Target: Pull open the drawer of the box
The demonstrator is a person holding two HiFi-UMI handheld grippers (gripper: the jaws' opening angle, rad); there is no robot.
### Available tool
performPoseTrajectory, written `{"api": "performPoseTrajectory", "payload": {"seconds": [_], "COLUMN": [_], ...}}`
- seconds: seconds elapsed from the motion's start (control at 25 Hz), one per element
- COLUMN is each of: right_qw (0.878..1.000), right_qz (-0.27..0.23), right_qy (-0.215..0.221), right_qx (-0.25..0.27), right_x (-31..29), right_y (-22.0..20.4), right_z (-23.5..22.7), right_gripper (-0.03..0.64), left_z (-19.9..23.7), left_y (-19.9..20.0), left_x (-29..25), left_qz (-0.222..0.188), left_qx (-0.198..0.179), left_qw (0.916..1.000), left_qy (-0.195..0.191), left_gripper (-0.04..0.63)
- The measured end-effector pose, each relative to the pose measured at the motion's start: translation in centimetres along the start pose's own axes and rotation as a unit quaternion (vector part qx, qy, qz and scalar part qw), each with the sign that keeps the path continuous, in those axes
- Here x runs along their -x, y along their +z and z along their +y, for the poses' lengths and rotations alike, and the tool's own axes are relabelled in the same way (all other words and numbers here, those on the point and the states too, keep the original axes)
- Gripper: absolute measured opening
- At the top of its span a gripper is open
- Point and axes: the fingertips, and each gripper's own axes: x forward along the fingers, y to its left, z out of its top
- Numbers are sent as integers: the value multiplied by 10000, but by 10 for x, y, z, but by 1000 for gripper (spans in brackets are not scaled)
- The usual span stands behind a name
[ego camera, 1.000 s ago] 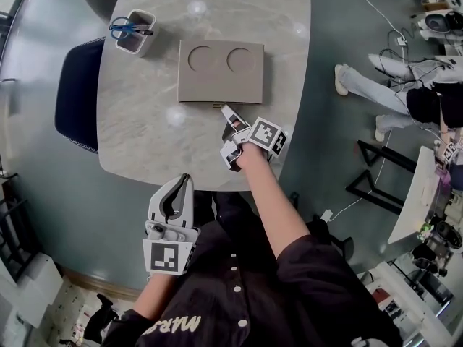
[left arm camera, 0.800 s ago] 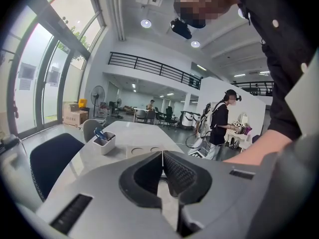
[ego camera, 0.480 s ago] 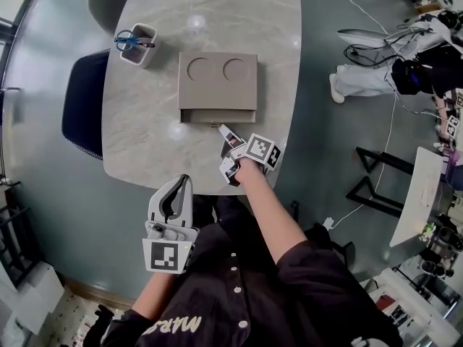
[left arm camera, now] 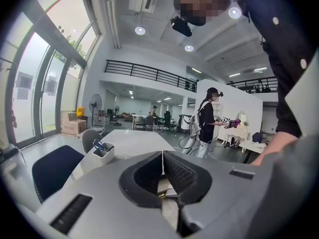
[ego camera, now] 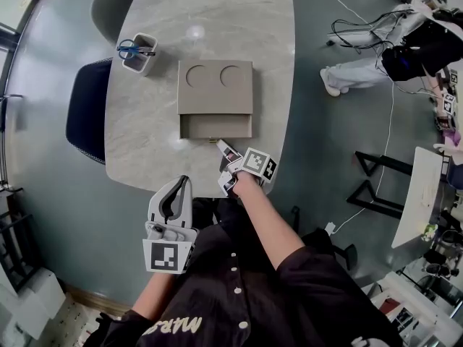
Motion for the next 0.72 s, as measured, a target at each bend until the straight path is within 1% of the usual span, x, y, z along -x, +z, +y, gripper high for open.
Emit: {"api": "performPoseTrajectory", "payload": {"seconds": [0.12,0.28,0.52,0.56,0.68,0.72], "right_qw": [10000,10000,9999,9999,9999,9999], "right_qz": [21,24,59,70,74,62], "right_qy": [-32,-50,-78,-86,-95,-88], "right_qx": [6,23,86,93,91,82], "right_x": [4,9,17,18,21,22], "right_y": [-6,-13,-23,-25,-30,-31], "right_z": [-3,-3,-6,-7,-9,-9], "right_gripper": [29,29,29,29,29,29], "left_z": [-3,0,-4,-5,-4,-5], "left_y": [-2,3,5,6,3,3], "left_x": [1,1,3,3,4,4], "left_qz": [45,-127,-208,-212,-55,-82], "left_qx": [29,-72,-111,-121,-130,-124], "left_qw": [10000,9999,9997,9997,9999,9999], "left_qy": [-49,-14,-56,-48,-20,-48], "left_gripper": [17,17,17,17,17,17]}}
